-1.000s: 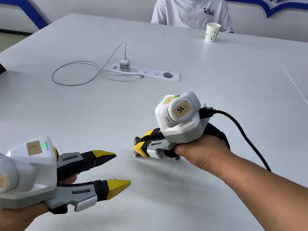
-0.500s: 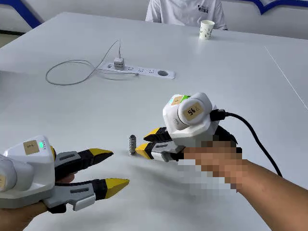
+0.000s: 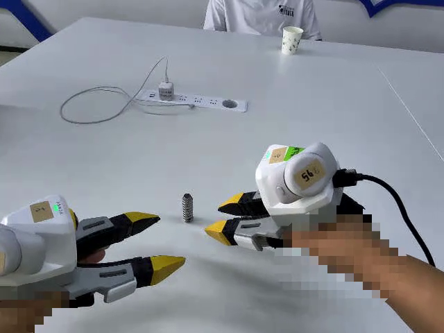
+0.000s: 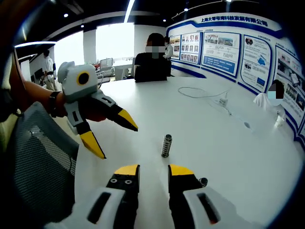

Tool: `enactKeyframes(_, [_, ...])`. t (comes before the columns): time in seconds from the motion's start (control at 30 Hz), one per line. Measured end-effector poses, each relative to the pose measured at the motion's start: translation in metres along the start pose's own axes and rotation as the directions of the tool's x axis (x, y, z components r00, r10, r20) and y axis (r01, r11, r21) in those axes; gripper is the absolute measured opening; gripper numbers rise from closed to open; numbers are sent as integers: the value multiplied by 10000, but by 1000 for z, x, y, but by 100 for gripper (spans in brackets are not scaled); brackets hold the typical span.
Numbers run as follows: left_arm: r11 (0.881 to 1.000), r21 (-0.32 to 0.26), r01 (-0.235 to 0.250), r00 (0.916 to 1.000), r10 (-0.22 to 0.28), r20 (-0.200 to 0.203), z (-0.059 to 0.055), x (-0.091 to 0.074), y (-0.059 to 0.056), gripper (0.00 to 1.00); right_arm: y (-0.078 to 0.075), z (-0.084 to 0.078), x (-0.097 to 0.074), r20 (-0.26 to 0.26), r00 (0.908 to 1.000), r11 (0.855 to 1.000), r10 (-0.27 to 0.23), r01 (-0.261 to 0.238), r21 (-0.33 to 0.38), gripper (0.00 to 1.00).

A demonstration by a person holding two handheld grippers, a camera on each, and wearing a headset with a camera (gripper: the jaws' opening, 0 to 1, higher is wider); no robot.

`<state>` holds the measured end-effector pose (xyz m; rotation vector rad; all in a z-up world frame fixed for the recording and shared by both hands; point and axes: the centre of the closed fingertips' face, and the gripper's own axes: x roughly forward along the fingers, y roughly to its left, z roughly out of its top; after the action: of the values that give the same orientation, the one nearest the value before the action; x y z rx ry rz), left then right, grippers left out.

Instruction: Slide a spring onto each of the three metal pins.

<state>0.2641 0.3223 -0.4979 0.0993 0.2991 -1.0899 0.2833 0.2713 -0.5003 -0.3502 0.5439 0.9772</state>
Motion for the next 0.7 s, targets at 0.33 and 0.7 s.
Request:
enactKeyframes(0.33, [10000,-12,49,10000,-49,-46,0,3,-2,51,1,-12,-19,-11,9999,9999,-131,131,45,25])
enactKeyframes(0.7, [10000,-29,83,9999,-83,-97,1,4,-3,53,-4,-29,-43,43,9988,9980,-491,489,413,26])
